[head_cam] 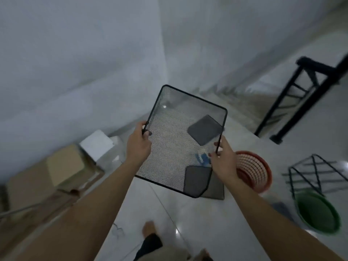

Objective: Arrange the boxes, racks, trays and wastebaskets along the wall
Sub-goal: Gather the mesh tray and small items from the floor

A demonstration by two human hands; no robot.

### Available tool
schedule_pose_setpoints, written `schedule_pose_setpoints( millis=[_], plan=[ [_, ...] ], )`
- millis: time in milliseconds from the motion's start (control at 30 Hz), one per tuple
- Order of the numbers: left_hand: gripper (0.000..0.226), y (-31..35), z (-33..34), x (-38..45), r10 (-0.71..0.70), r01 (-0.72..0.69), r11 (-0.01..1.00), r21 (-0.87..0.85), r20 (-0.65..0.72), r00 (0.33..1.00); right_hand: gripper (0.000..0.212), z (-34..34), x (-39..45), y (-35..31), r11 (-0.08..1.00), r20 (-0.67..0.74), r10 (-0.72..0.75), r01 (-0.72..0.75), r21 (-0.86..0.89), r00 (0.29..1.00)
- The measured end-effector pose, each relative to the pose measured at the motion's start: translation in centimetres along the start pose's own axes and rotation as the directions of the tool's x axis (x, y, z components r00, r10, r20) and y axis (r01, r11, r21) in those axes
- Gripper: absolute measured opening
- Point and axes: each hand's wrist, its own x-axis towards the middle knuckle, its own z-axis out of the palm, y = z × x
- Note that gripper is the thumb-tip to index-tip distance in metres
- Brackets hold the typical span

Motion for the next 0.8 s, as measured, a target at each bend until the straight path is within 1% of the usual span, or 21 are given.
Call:
schedule_pose_setpoints(
  millis=[67,100,233,333,400,467,533,633,667,800],
  plan=[
    [0.032,-2.1,-3.6,0.3,-0.041,0.041,0.999,0.005,-0.074,0.996,0.065,2.7,0.4,-3.2,0.998,0.055,-0.057,0.057,0.003,0.997],
    [0.031,-3.0,-5.3,0.3,-0.065,0.066,0.998,0.005,-0.108,0.992,0.065,4.1,0.5,-4.7,0.997,0.080,-0.080,0.079,0.015,0.994],
    [0.030,-7.8,-11.7,0.7,-0.180,0.168,0.983,-0.068,-0.230,0.957,0.056,10.7,0.7,-9.6,0.988,0.213,-0.145,0.130,0.081,0.966],
    [0.030,-11.8,-16.3,1.4,-0.250,0.223,0.967,-0.123,-0.287,0.925,0.052,16.1,0.4,-13.1,0.985,0.312,-0.171,0.155,0.074,0.935],
    [0.031,-14.5,-19.2,1.9,-0.293,0.257,0.955,-0.147,-0.331,0.897,0.054,19.9,0.1,-15.5,0.985,0.352,-0.175,0.163,0.063,0.919],
    [0.030,-17.9,-21.7,2.4,-0.339,0.300,0.940,-0.164,-0.340,0.877,0.053,23.5,-0.2,-17.7,0.984,0.382,-0.180,0.171,0.058,0.907],
    [0.028,-22.0,-23.7,3.0,-0.386,0.342,0.921,-0.186,-0.310,0.869,0.047,27.0,-0.5,-19.6,0.983,0.409,-0.185,0.174,0.065,0.893],
    [0.030,-30.8,-25.7,4.4,-0.444,0.401,0.894,-0.200,-0.273,0.853,0.046,32.2,-0.9,-21.9,0.987,0.447,-0.157,0.156,0.038,0.881],
    [0.030,-32.4,-26.6,4.6,-0.461,0.419,0.885,-0.200,-0.263,0.848,0.046,33.9,-1.0,-22.6,0.990,0.458,-0.137,0.140,0.029,0.878],
    [0.032,-33.3,-30.4,4.6,-0.532,0.475,0.842,-0.257,-0.245,0.811,0.042,39.7,-1.7,-24.5,0.994,0.489,-0.074,0.104,-0.033,0.869]
  ],
)
